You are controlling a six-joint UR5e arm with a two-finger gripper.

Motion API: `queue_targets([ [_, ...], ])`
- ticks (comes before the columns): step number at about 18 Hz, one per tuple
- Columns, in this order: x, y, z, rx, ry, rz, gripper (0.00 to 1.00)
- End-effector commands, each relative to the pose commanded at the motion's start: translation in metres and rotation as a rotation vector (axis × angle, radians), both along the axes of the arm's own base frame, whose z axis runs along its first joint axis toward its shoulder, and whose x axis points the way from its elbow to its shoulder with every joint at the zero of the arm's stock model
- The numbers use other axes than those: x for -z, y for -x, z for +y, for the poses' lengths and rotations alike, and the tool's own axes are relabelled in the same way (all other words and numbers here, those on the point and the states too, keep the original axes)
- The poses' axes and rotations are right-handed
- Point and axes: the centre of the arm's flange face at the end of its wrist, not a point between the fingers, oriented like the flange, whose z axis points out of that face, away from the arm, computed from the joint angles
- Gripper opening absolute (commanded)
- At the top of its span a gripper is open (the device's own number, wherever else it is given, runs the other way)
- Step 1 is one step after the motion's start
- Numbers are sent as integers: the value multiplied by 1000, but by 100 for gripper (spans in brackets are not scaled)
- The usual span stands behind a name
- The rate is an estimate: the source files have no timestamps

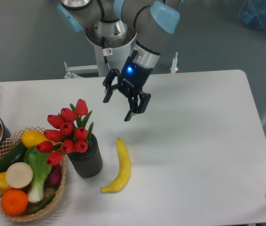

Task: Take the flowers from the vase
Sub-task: 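Move the open gripper toward the red tulips in the black vase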

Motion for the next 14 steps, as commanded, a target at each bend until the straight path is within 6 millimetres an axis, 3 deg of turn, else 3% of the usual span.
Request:
queue_targets([
  [6, 14, -17, 8, 35, -107, -132, 100],
  [14, 22, -5, 19, 50, -135, -126, 100],
])
